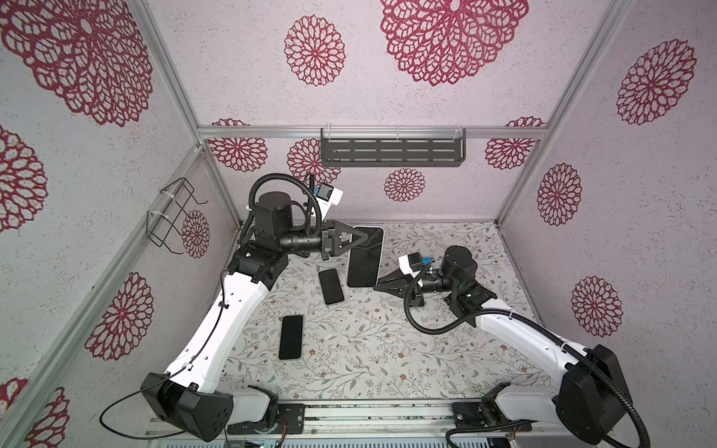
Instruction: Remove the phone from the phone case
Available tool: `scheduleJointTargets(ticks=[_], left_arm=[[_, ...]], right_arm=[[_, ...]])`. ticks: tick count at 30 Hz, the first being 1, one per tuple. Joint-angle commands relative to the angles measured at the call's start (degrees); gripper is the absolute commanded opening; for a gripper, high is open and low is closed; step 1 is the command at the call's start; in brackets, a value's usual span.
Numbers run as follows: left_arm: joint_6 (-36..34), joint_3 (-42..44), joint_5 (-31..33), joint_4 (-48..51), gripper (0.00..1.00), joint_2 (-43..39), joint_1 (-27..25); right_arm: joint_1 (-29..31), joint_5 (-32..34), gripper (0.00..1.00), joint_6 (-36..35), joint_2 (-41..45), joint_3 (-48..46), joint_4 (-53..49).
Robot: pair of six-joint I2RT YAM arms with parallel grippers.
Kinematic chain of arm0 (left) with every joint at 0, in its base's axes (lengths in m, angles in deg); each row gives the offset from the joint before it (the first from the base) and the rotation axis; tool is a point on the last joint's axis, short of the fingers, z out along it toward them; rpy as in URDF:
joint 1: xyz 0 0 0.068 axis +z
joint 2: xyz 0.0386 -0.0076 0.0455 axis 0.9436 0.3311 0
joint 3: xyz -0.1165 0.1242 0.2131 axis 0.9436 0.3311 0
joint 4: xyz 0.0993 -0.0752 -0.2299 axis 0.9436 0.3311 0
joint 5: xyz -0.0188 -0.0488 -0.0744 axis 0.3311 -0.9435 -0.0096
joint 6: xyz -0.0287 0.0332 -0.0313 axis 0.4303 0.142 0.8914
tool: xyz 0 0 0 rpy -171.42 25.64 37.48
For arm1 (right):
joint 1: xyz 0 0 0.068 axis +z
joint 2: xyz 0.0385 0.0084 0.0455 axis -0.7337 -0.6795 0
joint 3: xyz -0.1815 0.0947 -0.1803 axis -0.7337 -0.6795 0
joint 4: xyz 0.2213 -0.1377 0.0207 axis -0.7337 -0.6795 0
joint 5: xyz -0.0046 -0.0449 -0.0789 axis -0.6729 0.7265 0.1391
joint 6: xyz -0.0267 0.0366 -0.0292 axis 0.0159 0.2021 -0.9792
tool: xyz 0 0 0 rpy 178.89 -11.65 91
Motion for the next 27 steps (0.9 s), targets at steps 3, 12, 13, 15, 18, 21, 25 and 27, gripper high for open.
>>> scheduleJointTargets(ticks=[3,12,13,15,18,21,25,27], left_arm=[[5.5,0.6,-1.7,-0.2,0.0,2.0,-3.0],[6.4,0.5,-1.4,-2.2,0.0,1.6,-2.9],[6.4,0.5,-0.8,-2.2,0.0,1.2,-2.8],[7.2,1.2,0.6,-3.8,0.0,0.0,-2.3],[8.8,2.2,6.8,-5.7,0.0,-2.2,-1.7],[14.4,5.9,12.9,-14.8,0.0,-5.3,-1.5],[26.7,14.3,16.4,-37.0,0.0,-7.2,-1.7],[31.4,16.2,17.6,-43.5,0.0,-6.4,-2.1]], right_arm=[[1.3,4.7,0.0,-7.1,2.3,2.9,9.5],[1.4,12.7,0.0,1.2,6.6,-6.5,20.6],[1.4,14.0,0.02,4.2,7.8,-8.6,22.8],[1.4,17.9,0.33,8.6,10.8,-13.3,26.3],[1.4,24.9,0.58,17.1,15.5,-19.5,28.5],[1.4,33.4,0.62,26.5,18.7,-21.4,24.2],[1.4,35.4,0.63,41.1,19.0,-17.2,15.1],[1.5,32.0,0.63,48.0,17.6,-17.2,19.6]])
